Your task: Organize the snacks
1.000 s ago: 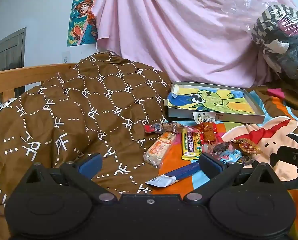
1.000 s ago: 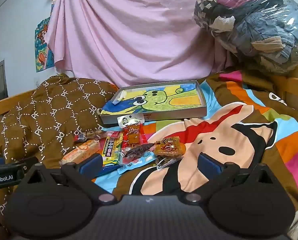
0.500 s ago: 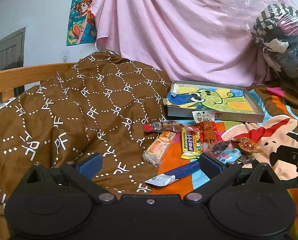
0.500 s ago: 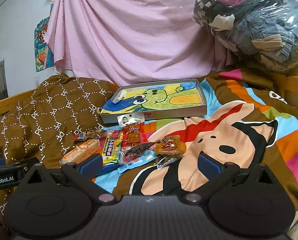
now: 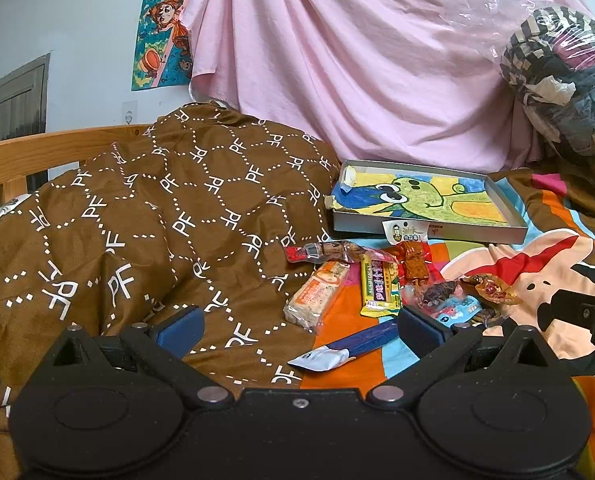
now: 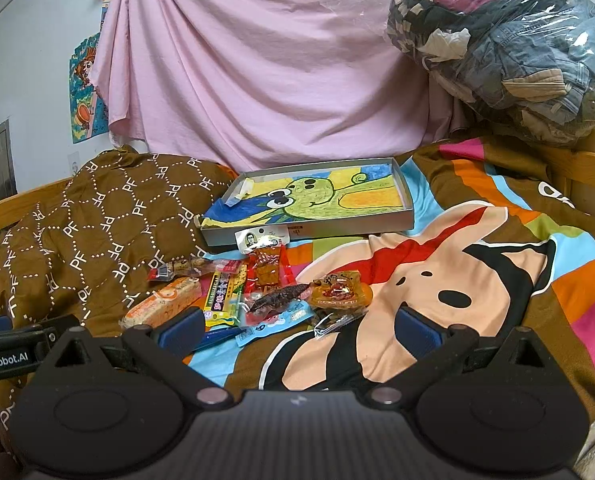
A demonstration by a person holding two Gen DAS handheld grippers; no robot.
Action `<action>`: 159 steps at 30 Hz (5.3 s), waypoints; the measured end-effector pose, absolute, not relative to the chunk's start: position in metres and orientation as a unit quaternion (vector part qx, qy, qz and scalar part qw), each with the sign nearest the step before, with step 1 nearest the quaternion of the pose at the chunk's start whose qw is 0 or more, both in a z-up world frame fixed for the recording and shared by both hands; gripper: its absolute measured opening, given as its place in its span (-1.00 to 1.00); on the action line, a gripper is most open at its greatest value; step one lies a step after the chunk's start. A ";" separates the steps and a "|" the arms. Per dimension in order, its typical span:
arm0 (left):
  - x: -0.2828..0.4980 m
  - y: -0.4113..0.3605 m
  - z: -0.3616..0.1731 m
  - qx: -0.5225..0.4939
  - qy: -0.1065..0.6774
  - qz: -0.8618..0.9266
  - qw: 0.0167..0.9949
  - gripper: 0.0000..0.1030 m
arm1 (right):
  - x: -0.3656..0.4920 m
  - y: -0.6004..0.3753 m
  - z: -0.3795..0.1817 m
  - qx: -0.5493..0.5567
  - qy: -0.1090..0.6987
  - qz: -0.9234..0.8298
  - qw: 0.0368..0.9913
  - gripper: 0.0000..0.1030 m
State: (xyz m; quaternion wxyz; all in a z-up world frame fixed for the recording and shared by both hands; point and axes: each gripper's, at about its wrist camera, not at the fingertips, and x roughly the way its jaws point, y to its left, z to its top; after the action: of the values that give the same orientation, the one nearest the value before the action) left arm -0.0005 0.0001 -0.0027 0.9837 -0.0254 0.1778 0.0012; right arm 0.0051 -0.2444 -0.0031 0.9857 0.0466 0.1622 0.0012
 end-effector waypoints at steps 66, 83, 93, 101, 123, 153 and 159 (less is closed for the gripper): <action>0.012 -0.004 0.000 -0.005 0.212 0.006 0.977 0.99 | 0.017 -0.245 0.001 0.059 0.195 0.022 0.979 1.00; 0.066 -0.015 0.001 0.019 0.249 -0.048 0.967 0.99 | 0.060 -0.246 0.007 0.016 0.243 0.083 0.966 1.00; 0.112 -0.029 -0.013 0.090 0.285 -0.152 0.942 0.99 | 0.097 -0.244 0.001 -0.073 0.256 0.160 0.950 1.00; 0.140 -0.051 -0.022 0.119 0.306 -0.233 0.915 0.99 | 0.132 -0.266 -0.001 -0.064 0.272 0.144 0.949 1.00; 0.223 -0.071 -0.044 0.093 0.445 -0.279 0.846 0.90 | 0.213 -0.296 -0.036 -0.004 0.264 0.085 0.961 0.98; 0.237 -0.091 -0.041 0.010 0.601 -0.252 0.758 -0.33 | 0.219 -0.289 -0.047 -0.070 0.311 0.069 0.945 0.46; 0.228 -0.098 -0.031 0.012 0.610 -0.196 0.767 -0.44 | 0.214 -0.289 -0.045 -0.075 0.309 0.070 0.946 0.24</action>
State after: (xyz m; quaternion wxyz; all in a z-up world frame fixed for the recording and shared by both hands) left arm 0.2280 -0.0978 -0.0313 0.7674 0.0123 0.6103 -0.1962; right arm 0.2144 -0.2894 -0.0445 0.9456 -0.0748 0.3086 0.0703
